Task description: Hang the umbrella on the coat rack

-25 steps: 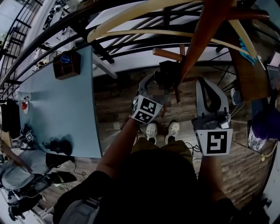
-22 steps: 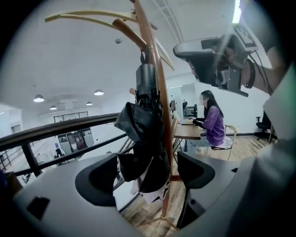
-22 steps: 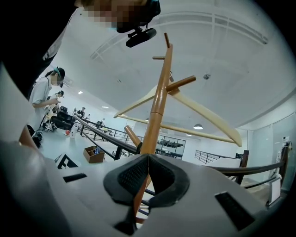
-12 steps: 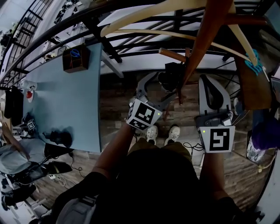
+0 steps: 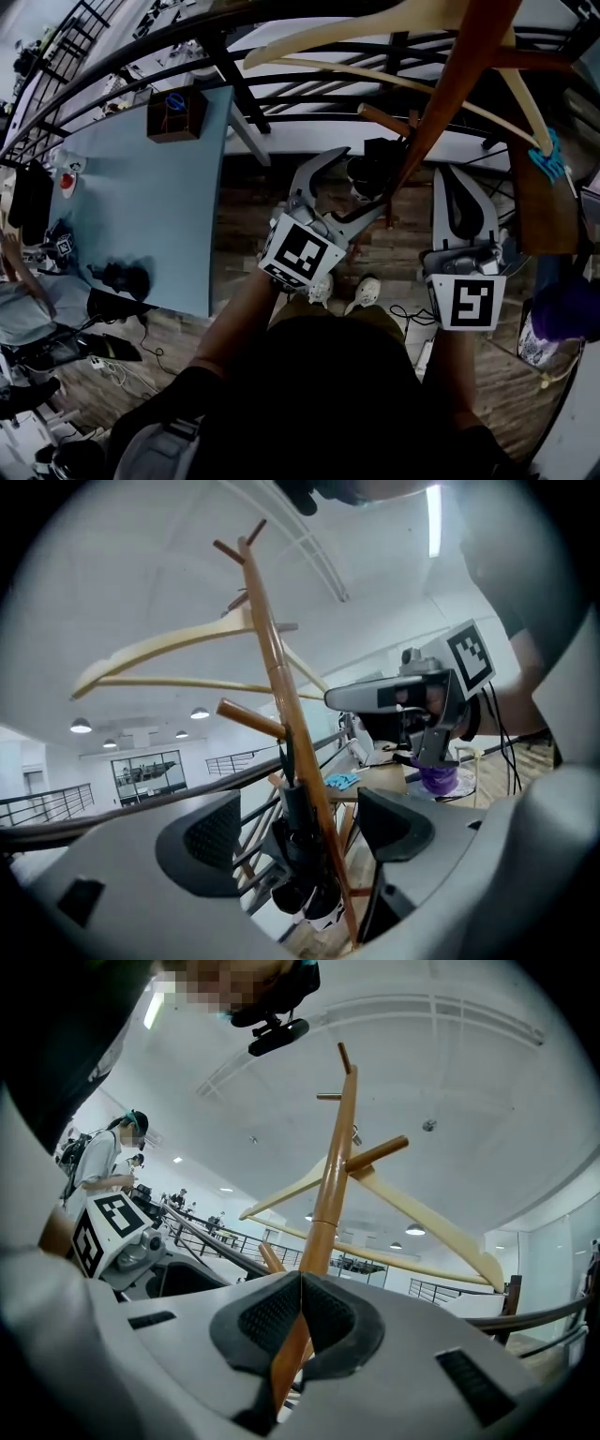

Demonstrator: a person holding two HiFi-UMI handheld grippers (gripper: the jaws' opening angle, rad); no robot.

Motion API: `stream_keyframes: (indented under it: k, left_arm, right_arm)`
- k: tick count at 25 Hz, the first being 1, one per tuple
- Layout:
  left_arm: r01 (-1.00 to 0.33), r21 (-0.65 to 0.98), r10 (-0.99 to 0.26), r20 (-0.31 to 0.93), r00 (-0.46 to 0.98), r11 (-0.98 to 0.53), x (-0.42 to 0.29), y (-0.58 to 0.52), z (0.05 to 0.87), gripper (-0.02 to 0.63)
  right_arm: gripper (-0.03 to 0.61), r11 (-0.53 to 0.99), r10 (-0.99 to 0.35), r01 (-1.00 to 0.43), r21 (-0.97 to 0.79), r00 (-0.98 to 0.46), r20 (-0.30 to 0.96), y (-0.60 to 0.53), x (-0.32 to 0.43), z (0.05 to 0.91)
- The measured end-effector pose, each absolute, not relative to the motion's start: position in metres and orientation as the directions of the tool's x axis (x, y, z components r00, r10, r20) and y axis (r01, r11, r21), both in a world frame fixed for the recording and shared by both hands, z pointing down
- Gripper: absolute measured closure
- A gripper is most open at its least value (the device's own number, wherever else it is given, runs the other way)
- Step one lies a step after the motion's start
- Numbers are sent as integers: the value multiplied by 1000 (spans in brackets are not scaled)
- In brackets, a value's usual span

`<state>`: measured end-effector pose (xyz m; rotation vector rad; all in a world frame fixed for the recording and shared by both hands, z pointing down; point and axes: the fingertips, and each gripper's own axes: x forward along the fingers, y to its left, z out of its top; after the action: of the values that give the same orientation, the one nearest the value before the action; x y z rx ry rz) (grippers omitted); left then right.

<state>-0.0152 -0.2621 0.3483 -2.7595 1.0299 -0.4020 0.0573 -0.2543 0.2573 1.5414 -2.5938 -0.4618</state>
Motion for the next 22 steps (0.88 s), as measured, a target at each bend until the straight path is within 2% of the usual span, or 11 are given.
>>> stream_keyframes:
  k: [2,6,10,16,22]
  left_arm:
    - [-624,-240,-666,171,726,-743,-17,-260,338,225]
    - [-640,-228,-674,124,729,-734,-17,-253,316,323]
    - [-639,-248,-669,53,741,-728,-12,-250,299,376]
    - [-642,-354,-694,26,720,-680,-12,-246,271,428]
    - [-657,-379,-708,-8,706,-652,-11,-246,257,550]
  right_arm:
    - [548,451,-864,-839,303,-496,-87,-255,56,254]
    - [549,468,-852,-831,301,-515,-96,-255,51,249]
    - [548,481,-840,-824,301,-531,-112,-254,48,243]
    - [548,483,-826,-812,329,-547,-138,-253,43,231]
    - [548,487,-820,-802,346,-557,-135,-251,40,230]
